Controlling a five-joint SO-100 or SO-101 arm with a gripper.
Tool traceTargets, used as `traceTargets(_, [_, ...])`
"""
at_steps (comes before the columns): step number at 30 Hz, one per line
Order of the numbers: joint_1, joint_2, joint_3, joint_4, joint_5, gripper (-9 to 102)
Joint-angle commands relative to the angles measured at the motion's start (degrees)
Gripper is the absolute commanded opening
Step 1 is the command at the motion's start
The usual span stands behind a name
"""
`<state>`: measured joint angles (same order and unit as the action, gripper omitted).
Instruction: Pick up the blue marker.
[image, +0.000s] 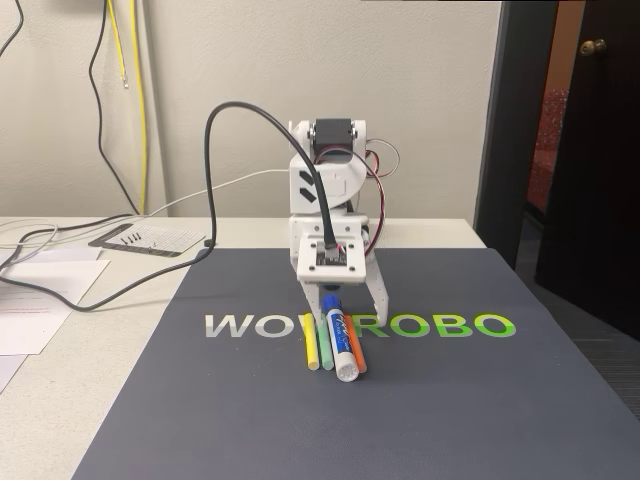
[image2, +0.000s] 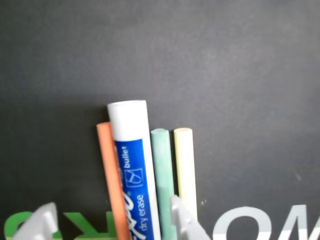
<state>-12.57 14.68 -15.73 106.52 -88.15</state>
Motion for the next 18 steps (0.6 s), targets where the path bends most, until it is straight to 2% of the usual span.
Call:
traceTargets(1, [-0.4,0.5,-2.5,1.1,-0.4,30])
traceTargets(18, [-1.1,-2.0,-2.5,0.8,0.1,30])
